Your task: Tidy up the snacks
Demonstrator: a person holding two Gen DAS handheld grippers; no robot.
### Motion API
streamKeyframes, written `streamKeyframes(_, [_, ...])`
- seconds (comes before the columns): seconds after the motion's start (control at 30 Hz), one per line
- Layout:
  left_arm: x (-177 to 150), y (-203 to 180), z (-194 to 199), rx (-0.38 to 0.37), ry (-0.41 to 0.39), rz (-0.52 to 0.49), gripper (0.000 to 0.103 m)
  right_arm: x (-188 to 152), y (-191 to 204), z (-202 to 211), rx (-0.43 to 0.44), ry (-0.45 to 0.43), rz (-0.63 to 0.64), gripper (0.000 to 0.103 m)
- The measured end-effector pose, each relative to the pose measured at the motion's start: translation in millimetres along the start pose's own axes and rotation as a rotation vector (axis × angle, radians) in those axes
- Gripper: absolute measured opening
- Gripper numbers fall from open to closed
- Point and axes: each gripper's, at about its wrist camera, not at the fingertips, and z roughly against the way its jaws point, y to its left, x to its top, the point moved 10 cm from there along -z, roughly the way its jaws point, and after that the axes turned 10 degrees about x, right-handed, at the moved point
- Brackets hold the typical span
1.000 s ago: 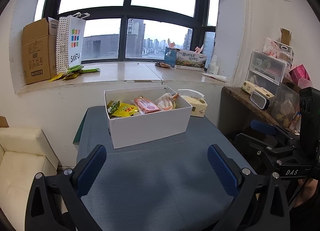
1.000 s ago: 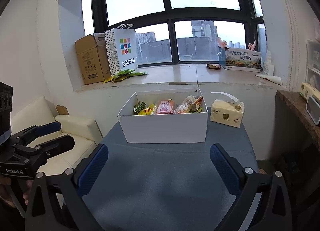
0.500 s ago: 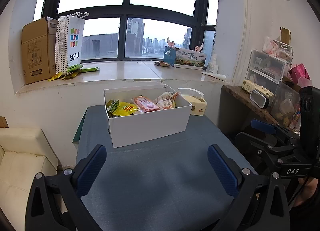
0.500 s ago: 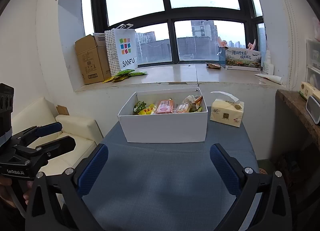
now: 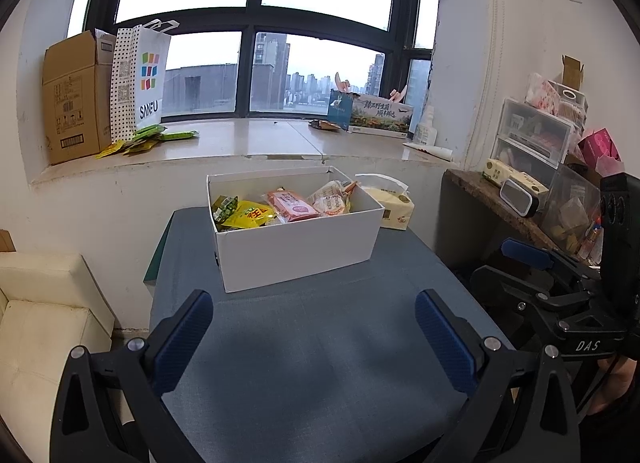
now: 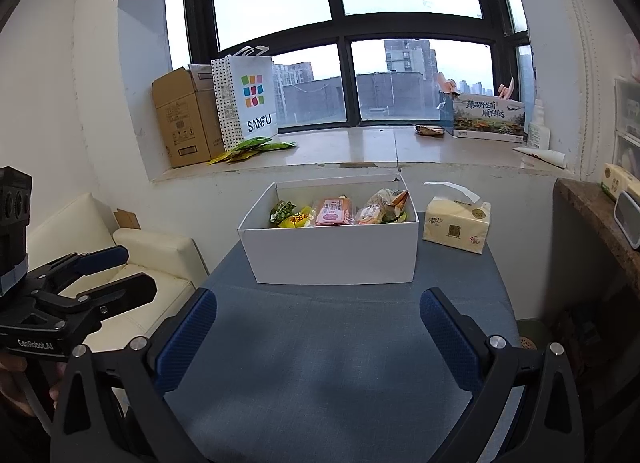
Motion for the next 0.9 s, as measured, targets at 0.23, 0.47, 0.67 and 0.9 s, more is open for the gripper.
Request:
streamKeyframes(0.23, [-1.3, -1.6, -1.0, 0.005, 0.006, -0.011, 0.103, 0.0, 0.3, -1.0, 0.001, 0.003, -0.001, 0.103])
streamKeyframes(0.47, [-0.7, -0.5, -1.6, 0.004, 0.008, -0.006, 0.103, 0.1, 0.8, -0.9, 0.001, 0.001, -0.001, 0.103])
streamKeyframes(0.67, [-1.7, -1.0, -1.6, 0.005, 0.009, -0.012, 0.103, -0.4, 1.6, -1.1, 0.001, 0.005, 0.001, 0.103])
streamKeyframes(0.9, [-2.0, 0.1, -1.9, 0.000, 0.011, -0.008, 0.103, -0.4, 1.0, -0.2, 0.000, 0.006, 0.000, 0.103])
